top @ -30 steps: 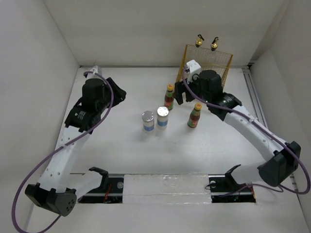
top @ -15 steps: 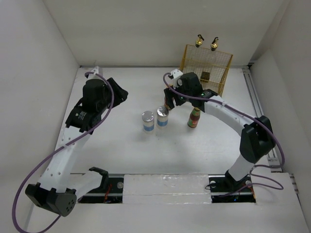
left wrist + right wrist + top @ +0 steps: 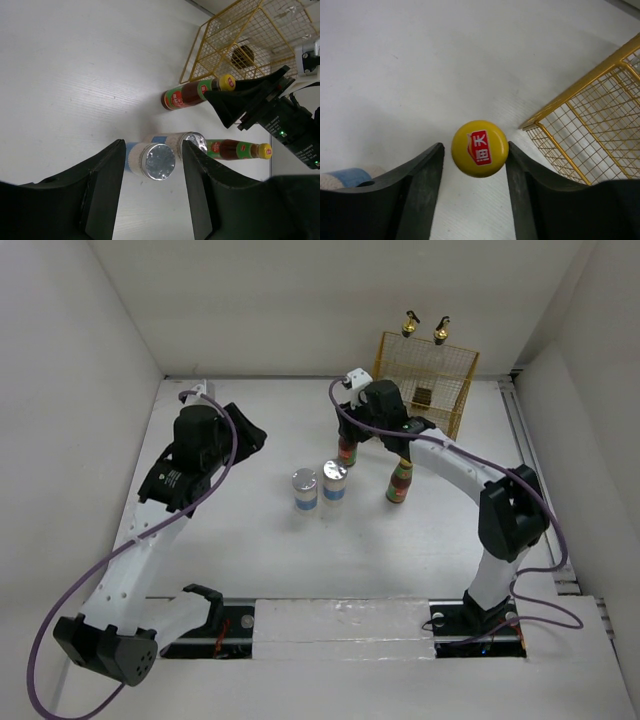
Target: Organize the condiment bottles
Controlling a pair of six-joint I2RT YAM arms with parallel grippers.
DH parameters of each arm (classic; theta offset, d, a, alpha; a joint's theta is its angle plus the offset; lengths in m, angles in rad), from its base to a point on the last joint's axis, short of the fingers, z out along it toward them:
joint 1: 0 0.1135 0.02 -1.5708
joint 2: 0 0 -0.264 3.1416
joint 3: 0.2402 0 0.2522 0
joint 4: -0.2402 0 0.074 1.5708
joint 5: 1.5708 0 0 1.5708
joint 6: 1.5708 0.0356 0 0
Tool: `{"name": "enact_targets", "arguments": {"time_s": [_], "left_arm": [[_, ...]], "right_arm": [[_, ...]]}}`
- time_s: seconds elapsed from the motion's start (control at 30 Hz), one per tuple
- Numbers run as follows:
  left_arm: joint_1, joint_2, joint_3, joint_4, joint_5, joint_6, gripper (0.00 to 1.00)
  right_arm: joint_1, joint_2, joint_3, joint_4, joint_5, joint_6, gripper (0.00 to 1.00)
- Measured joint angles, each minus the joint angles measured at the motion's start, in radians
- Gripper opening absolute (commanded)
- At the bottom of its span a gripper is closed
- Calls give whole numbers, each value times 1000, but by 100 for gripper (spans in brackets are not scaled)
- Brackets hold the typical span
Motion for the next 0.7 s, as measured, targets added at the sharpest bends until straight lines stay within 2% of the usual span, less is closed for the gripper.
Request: {"name": "enact_targets", "arguments": {"time_s": [0.07, 0.2, 0.23, 0.37, 0.7], "left_arm": [[0, 1, -6, -2, 2, 0, 45], [0, 3, -17, 4, 11, -6, 45], [-2, 5, -17, 4, 13, -8, 45], [-5, 7, -20, 5, 20, -9, 45], [-9, 14, -20, 5, 24, -11, 45]], "right_arm": [[0, 8, 0, 7, 11, -1, 52], [0, 14, 1, 22, 22, -2, 33], [0, 15, 1, 26, 26, 0, 25], [2, 15, 1, 27, 29, -1, 16], [-15, -40, 51, -35, 1, 5, 10]]}}
